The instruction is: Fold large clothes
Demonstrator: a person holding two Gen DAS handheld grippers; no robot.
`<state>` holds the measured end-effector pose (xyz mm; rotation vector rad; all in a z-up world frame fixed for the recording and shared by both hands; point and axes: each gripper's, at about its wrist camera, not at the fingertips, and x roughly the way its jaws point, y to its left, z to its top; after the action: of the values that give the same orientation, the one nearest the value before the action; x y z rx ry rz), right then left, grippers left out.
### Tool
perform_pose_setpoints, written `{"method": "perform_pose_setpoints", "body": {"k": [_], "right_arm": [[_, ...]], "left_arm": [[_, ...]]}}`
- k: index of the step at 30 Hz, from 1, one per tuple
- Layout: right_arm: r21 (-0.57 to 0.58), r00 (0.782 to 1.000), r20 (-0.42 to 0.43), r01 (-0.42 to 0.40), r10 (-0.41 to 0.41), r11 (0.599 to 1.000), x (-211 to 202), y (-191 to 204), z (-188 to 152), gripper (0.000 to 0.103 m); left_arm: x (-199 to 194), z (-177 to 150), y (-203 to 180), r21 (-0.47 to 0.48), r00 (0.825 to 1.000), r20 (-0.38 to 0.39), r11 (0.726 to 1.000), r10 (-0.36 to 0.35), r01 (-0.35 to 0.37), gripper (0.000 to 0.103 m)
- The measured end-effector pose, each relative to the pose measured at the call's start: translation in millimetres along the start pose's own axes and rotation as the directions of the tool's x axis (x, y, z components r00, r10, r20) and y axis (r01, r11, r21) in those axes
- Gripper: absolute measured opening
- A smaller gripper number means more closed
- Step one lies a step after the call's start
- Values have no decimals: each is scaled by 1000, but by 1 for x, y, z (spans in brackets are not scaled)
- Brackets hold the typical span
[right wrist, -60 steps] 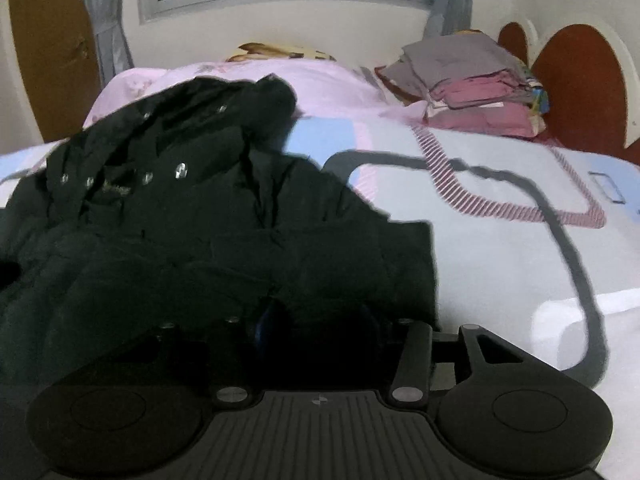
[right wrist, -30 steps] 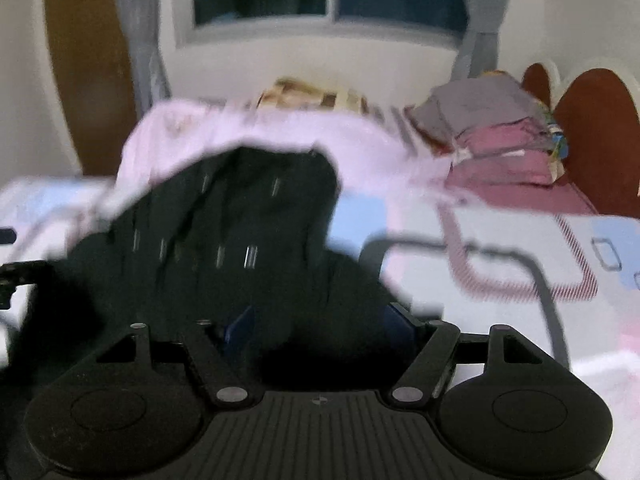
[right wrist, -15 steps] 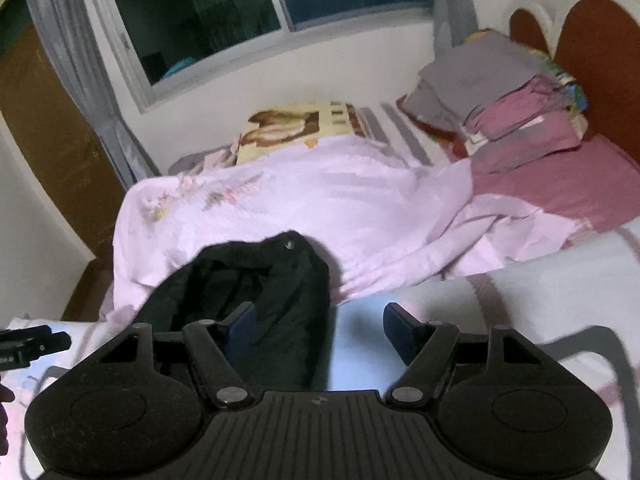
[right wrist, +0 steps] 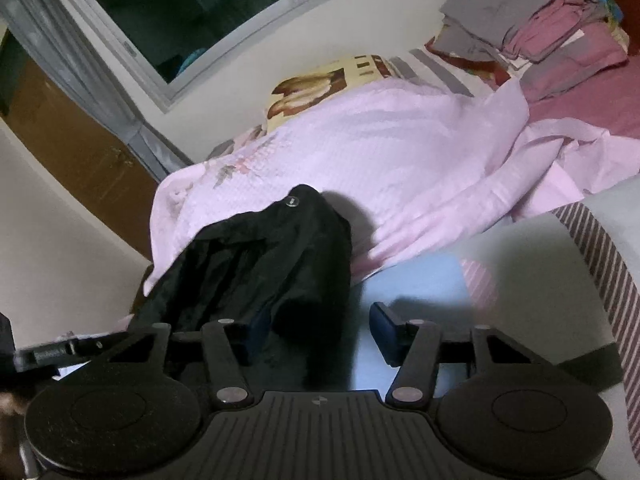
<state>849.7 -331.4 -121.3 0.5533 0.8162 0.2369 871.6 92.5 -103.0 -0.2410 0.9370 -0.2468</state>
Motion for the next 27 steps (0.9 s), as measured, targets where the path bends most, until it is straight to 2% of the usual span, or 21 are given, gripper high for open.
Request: {"method": "perform_pose_setpoints", "body": {"k": [3,4,5,6,8,10,13,15,17,18,20,22,25,27], "right_arm": [[-2,1000,-8,-15,15,1000,9,-1,-3,56],[1,1000,-10,-22,22,1000,12,-1,-4,55],[2,1000,-9,-30,30,1000,14,0,-6,53],[6,999,-14,-46,46,999,15,0,-6,39],[6,998,-7,-63,63,998,15,3,-6,37],[-14,998,-7,-63,63,998,16,6,-6,37],[-57,1000,-18,-23,22,998,21,13,-7,37],[-61,1000,-15,-18,17,998,20,15,-7,37],[-56,999,-13,-52,51,997,17,16,-6,28],[-58,998,-12,-57,57,997,16,16,-5,22],[-61,998,-9,-63,63,996,15,17,-4,22],[-66,998,-8,-55,55,996,16,17,-5,22],[-63,999,-1,-44,44,997,16,16,-7,22],[-67,999,15,-33,34,997,14,15,-7,23]], "left_arm": [[6,-1,0,-11,1000,-2,1000,-25,25,69],[8,-2,0,-15,999,-6,999,-34,34,65],[10,-2,0,-23,999,-11,999,-45,45,58],[11,-3,0,-31,998,-13,998,-60,59,54],[12,-2,-1,-42,996,-9,995,-89,89,44],[12,-1,-6,-27,994,-6,994,-107,107,44],[15,1,-11,-9,995,-15,995,-102,102,45],[14,2,-13,-1,996,-11,997,-83,83,40],[5,-1,-18,37,994,23,994,-106,105,39],[1,-3,-22,74,995,30,993,-93,90,39],[-7,-11,-35,173,995,53,982,-88,77,41],[-8,-17,-40,230,996,62,972,-59,43,41],[-13,-27,-40,272,993,111,962,-28,-4,41],[-21,-30,-36,254,985,173,967,-11,-33,44]]}}
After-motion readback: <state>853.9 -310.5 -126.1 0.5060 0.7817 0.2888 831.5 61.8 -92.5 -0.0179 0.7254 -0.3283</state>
